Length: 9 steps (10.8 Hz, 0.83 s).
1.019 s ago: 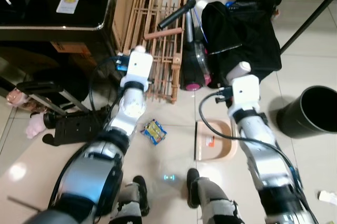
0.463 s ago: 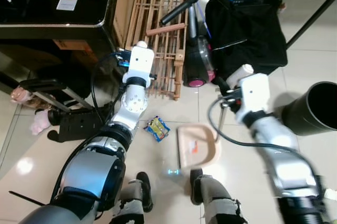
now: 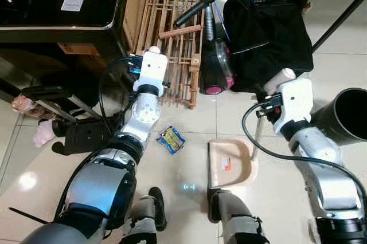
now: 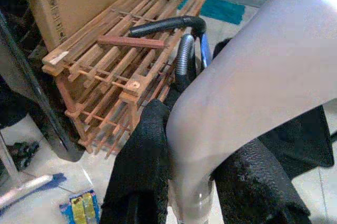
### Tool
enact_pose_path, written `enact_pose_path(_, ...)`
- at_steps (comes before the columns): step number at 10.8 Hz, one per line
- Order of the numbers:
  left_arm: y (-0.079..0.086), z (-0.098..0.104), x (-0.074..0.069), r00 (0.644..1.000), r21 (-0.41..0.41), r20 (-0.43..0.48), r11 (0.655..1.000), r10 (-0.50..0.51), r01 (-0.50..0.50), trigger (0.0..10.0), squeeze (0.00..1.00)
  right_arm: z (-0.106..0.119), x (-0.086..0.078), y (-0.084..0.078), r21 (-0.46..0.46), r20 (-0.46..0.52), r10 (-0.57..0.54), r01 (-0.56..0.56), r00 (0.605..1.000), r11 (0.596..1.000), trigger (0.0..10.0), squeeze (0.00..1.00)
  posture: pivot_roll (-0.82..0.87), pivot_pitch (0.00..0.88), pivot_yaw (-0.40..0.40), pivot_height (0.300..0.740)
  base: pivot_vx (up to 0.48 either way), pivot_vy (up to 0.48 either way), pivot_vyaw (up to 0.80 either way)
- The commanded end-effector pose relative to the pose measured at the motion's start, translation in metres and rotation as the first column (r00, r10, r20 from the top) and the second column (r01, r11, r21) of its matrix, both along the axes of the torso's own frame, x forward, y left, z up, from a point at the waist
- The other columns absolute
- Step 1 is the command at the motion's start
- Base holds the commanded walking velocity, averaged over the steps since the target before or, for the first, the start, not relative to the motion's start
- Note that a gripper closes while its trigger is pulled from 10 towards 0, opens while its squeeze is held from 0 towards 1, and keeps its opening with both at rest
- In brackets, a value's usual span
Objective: Sweep floor
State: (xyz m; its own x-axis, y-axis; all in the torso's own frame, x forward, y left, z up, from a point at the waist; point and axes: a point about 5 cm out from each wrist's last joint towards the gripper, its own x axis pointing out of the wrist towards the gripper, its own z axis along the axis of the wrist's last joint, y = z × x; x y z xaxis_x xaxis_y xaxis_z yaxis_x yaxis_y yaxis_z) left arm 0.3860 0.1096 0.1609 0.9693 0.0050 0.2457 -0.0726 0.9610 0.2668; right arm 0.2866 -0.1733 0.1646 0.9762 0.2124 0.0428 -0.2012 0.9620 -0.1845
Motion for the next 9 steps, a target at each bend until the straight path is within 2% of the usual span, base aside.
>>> enact_pose_path(1,-0.001,-0.005,-0.001,1.000,-0.014,-0.027,1.000,-0.011,0.011,10.0,0.00,-0.007,-0.004,0.001,0.078,-0.027,-0.020,0.022,0.999,0.997,10.0,0.00,-0.10,0.366,0.054,0.740,0.000,0.000,0.00)
enact_pose_path(2,-0.002,-0.004,0.000,1.000,-0.026,-0.025,1.000,-0.016,0.015,10.0,0.00,-0.005,-0.002,0.005,0.152,-0.006,-0.043,0.043,0.999,0.987,10.0,0.00,-0.10,0.366,0.057,0.740,0.000,0.000,0.00)
enact_pose_path(3,-0.003,-0.003,0.000,1.000,-0.028,-0.024,0.999,-0.019,0.018,10.0,0.00,-0.001,-0.002,0.010,0.181,0.024,-0.035,0.030,0.999,0.983,10.0,0.00,-0.10,0.366,0.059,0.740,0.000,0.000,0.00)
enact_pose_path(5,-0.005,-0.002,0.000,0.999,-0.031,-0.024,0.999,-0.026,0.026,10.0,0.00,0.005,0.002,0.030,0.063,0.136,0.040,-0.049,0.990,0.997,10.0,0.00,-0.09,0.369,0.065,0.740,0.000,0.000,0.00)
enact_pose_path(7,-0.006,-0.001,0.000,0.999,-0.032,-0.023,0.999,-0.033,0.032,10.0,0.00,0.003,0.003,0.038,0.019,0.151,0.081,-0.084,0.985,0.996,10.0,0.00,-0.08,0.369,0.070,0.740,0.000,0.000,0.00)
enact_pose_path(9,-0.004,-0.002,0.001,0.999,-0.042,-0.031,0.999,-0.023,0.022,10.0,0.00,-0.002,0.007,0.037,0.029,0.196,0.012,-0.018,0.980,0.999,10.0,0.00,-0.08,0.370,0.076,0.740,0.000,0.000,0.00)
